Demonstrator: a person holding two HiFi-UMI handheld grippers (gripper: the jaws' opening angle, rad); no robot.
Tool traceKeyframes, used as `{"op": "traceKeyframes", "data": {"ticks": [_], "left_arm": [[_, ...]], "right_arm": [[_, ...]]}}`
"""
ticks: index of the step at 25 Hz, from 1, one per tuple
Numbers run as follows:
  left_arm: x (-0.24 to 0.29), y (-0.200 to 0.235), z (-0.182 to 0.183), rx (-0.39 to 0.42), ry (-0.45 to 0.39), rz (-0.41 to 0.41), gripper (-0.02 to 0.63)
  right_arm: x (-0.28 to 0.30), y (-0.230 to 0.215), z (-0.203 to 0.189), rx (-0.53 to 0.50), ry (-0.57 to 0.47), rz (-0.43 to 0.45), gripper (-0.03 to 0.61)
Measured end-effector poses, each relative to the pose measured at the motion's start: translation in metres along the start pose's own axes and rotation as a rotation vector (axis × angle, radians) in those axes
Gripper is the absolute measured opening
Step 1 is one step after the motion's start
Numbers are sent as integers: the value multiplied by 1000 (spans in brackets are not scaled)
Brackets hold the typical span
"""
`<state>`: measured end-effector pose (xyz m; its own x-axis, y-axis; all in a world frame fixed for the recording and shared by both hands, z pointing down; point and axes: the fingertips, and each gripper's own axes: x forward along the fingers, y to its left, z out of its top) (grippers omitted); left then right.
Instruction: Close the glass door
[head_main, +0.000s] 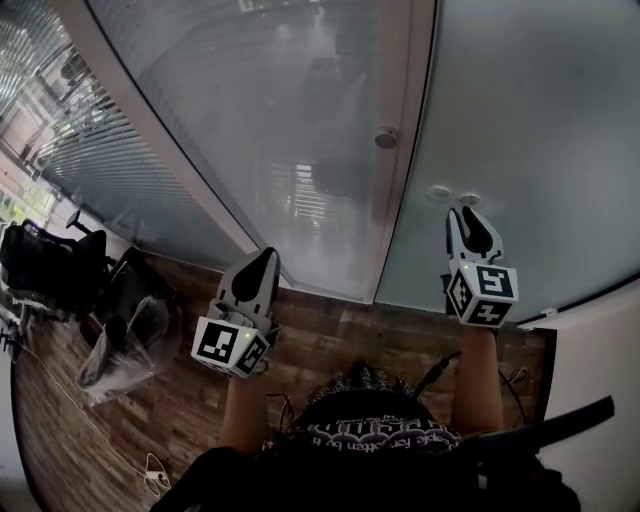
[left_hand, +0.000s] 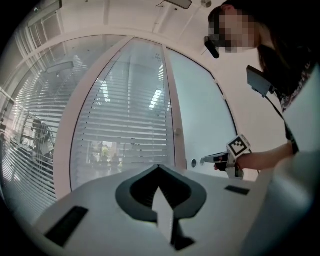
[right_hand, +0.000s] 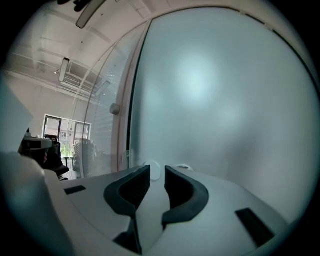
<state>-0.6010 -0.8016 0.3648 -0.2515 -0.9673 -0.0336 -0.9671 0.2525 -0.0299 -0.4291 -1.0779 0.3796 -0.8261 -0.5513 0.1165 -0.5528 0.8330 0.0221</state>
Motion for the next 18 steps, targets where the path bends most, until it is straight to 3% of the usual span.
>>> {"op": "traceKeyframes", "data": {"ticks": [3,7,11,18], "left_arm": [[3,-8,4,7,-14,-22,2],[4,-18,7,11,-25,-45,2],[7,-25,13,13,-28,-63,2],[7,-25,10,14,-30,-68,2]], "right_arm": [[-20,4,23,-12,-93,-1,8],[-40,4,43,5,-181,-6,3],[-55,7,60,-48,-245,-42,3],[-59,15,59,-82,-258,-64,2]]}}
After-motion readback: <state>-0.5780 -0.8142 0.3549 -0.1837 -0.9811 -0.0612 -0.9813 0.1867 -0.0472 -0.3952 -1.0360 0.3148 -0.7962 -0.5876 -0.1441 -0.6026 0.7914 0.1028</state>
